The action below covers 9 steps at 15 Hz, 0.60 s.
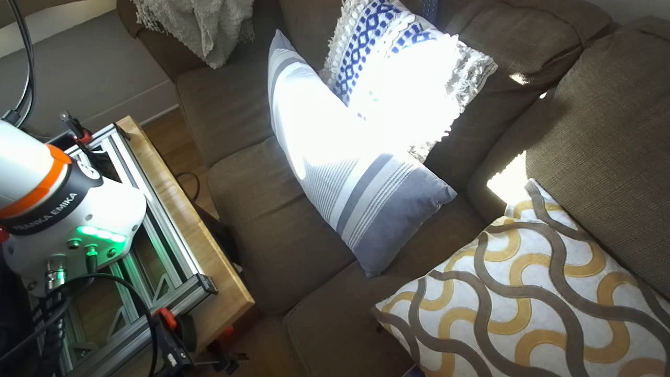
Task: Remove the black remote from behind the white and blue pillow and put it on the backrest of the couch
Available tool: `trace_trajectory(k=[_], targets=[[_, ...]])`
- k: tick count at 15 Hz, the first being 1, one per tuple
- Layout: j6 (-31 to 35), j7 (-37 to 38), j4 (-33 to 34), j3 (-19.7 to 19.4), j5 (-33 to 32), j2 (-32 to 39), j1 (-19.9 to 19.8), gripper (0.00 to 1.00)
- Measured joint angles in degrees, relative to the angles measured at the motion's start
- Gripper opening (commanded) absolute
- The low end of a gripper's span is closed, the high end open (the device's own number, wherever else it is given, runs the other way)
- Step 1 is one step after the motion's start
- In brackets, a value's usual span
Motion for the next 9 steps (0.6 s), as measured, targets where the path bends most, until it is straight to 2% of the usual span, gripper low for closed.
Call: trace_trajectory(k=[1, 2, 4, 9], targets=[[-0.02, 0.0, 0.75, 0.0, 0.0, 0.83, -0.02, 0.95], [-0.03, 0.0, 1.36, 0.0, 0.04, 1.6, -0.06, 0.74], [-0.09, 0.0, 2.59, 0.0, 0.23, 2.97, -0.17, 0.7], [-1.6, 0.0, 5.26, 0.0, 1.33, 5.4, -0.26, 0.33]])
